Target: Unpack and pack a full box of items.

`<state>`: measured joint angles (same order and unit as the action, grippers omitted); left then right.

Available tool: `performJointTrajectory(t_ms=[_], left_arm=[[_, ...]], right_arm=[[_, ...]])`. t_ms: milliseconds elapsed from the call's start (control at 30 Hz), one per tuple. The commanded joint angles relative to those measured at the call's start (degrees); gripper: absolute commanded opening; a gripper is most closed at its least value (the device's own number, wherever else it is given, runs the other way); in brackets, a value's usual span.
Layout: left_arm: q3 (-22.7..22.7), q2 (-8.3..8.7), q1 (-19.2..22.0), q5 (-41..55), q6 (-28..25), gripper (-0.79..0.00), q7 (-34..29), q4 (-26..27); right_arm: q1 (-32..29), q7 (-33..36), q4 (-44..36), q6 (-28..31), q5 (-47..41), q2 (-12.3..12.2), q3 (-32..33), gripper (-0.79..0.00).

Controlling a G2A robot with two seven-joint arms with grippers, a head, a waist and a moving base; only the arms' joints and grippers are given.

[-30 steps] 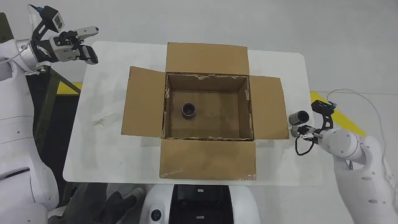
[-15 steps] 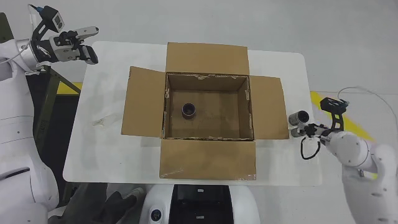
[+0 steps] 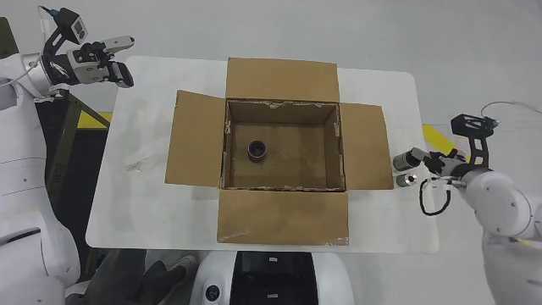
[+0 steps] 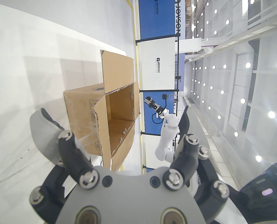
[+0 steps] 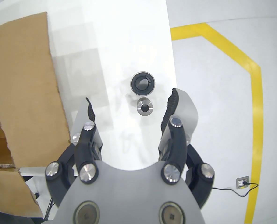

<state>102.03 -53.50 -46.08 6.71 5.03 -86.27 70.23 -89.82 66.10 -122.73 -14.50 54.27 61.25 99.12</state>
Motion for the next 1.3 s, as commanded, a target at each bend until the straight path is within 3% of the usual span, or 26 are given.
performJointTrajectory(t_ms=[0,300,567,867,1267], left_arm=[[0.0,0.00,0.0,0.0,0.0,0.000,0.0,0.0],[0.0,0.00,0.0,0.0,0.0,0.000,0.0,0.0],[0.0,0.00,0.0,0.0,0.0,0.000,0.0,0.0],[0.0,0.00,0.0,0.0,0.0,0.000,0.0,0.0],[0.0,0.00,0.0,0.0,0.0,0.000,0.0,0.0]], right_arm=[[1.2,0.5,-1.4,0.5,0.4,-0.1,-0.9,-0.157],[9.5,1.6,-4.1,2.6,-0.2,0.1,-9.7,-0.151],[17.3,3.3,-4.2,5.5,2.6,0.8,-21.9,-0.132],[27.2,2.0,1.6,10.0,1.1,2.6,-35.9,-0.120],[36.0,0.1,9.7,16.2,-4.6,4.9,-45.7,-0.074]])
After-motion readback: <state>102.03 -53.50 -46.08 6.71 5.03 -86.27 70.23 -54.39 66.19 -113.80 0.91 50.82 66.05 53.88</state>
